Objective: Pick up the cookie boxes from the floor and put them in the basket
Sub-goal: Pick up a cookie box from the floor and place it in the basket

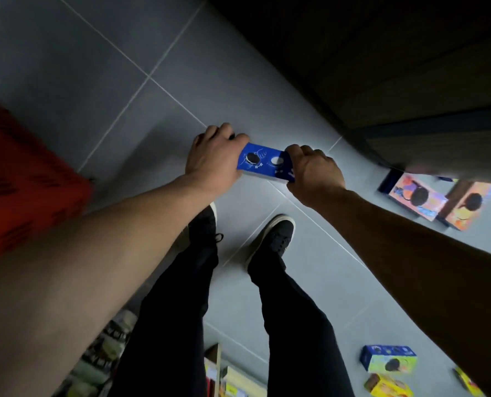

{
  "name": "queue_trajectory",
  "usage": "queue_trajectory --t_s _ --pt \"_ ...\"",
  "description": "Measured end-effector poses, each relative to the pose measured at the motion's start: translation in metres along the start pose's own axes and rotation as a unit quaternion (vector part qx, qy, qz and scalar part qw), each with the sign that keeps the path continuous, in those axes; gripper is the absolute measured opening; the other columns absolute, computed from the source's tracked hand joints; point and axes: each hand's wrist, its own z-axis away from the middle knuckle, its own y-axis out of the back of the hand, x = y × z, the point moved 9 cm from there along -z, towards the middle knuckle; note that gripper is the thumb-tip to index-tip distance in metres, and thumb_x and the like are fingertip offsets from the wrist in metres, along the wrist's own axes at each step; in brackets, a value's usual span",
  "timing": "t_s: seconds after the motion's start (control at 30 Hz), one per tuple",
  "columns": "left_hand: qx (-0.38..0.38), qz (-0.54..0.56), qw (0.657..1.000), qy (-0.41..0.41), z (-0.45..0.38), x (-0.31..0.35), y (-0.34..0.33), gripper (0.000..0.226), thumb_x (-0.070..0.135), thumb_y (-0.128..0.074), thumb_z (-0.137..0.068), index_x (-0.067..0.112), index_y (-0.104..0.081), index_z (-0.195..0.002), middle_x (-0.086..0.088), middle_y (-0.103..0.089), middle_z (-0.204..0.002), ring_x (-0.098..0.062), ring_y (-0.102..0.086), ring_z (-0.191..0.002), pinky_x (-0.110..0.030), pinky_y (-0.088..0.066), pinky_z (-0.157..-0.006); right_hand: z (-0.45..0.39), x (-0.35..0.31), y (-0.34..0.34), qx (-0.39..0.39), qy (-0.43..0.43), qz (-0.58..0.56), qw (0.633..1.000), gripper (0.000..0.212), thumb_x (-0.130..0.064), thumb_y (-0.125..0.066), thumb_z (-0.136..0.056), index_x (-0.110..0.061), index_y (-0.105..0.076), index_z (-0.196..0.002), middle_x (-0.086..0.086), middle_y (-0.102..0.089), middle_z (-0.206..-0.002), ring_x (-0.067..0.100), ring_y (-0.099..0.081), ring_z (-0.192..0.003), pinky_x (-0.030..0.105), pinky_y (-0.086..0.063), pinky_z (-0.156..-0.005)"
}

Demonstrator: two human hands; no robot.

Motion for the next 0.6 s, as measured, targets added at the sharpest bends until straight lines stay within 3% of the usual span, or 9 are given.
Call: queue_trajectory --t_s 0.37,0.6 --pt "0.059 0.066 0.990 0.107 0.193 0.022 0.201 0.052 0.029 -0.077 -0.068 0.029 -0.061 -0.118 -0.001 -0.055 -0.108 -0.028 -0.050 -0.100 -0.038 -0.046 -0.085 0.178 -0.113 0.168 -0.025 0.110 0.065 0.992 0.051 -0.017 -0.064 -0.084 -0.022 -0.044 -0.131 0.006 -0.057 -0.120 0.029 -0.056 -0.106 0.033 -0.037 -0.075" --pt "0.127 0.091 0.968 0.197 0.302 0.026 0.272 0.055 0.026 -0.077 -0.065 0.027 -0.062 -0.118 -0.004 -0.055 -0.104 -0.031 -0.052 -0.095 -0.043 -0.049 -0.084 0.257 -0.187 0.228 -0.002 0.208 0.157 0.965 0.055 -0.018 -0.067 -0.086 -0.022 -0.041 -0.134 0.005 -0.059 -0.118 0.026 -0.057 -0.105 0.039 -0.046 -0.088"
